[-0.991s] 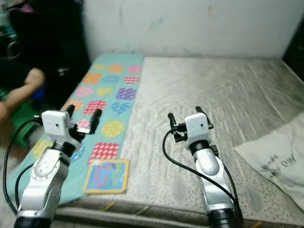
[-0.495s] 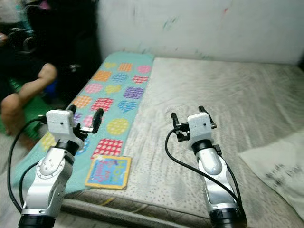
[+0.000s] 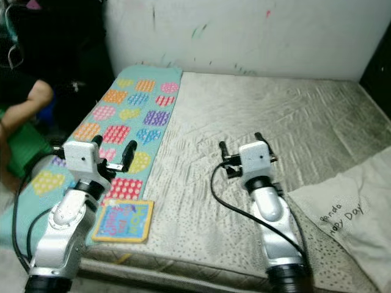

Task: Clean up the room

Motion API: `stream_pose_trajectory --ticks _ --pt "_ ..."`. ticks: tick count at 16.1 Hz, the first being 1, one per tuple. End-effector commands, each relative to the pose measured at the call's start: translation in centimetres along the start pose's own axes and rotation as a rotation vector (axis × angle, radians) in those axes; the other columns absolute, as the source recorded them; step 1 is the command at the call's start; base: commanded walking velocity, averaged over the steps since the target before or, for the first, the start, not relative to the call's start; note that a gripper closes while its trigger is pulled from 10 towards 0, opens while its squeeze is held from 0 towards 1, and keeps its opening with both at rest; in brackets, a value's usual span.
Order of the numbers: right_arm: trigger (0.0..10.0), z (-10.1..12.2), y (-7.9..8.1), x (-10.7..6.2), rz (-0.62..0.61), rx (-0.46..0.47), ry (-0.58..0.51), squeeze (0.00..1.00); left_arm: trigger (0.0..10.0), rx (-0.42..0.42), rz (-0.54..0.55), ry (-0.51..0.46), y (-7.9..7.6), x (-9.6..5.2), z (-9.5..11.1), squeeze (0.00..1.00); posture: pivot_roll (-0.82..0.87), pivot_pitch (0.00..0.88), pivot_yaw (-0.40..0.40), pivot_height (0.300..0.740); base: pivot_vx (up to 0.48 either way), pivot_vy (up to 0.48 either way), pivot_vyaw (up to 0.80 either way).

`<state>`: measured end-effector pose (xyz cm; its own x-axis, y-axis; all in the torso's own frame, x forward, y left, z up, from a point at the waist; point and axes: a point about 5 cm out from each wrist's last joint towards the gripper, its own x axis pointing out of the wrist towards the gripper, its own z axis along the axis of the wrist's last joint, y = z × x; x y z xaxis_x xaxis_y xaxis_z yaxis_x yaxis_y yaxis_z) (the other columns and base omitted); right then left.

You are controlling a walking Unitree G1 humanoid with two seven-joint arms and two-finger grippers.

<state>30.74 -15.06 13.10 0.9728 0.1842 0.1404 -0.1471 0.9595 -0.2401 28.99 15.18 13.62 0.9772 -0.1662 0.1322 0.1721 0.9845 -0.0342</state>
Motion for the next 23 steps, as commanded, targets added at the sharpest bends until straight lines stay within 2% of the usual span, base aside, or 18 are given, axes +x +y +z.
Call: stream_pose_trajectory --ticks 1,6,16,23 --pt "10.0 0.0 -0.2 0.0 -0.003 -0.009 -0.006 0.00 10.0 0.001 0.001 -0.002 -0.1 0.2 0.2 0.00 -0.07 0.000 0.058 0.740 0.000 -0.315 0.00" --pt "10.0 -0.2 -0.8 0.2 -0.032 -0.010 -0.006 0.00 10.0 -0.036 -0.003 0.006 -0.2 0.6 -0.1 0.00 -0.09 0.000 0.070 0.740 0.000 -0.189 -0.09" --pt "10.0 -0.8 -0.8 -0.1 -0.031 -0.012 0.001 0.00 10.0 -0.050 -0.019 -0.006 -0.7 0.9 -0.2 0.00 -0.09 0.000 0.059 0.740 0.000 0.000 -0.70" --pt "10.0 -1.2 -0.8 0.5 -0.036 -0.005 0.006 0.00 10.0 -0.038 -0.019 -0.009 -0.9 1.3 -0.3 0.00 -0.09 0.000 0.058 0.740 0.000 -0.034 0.00"
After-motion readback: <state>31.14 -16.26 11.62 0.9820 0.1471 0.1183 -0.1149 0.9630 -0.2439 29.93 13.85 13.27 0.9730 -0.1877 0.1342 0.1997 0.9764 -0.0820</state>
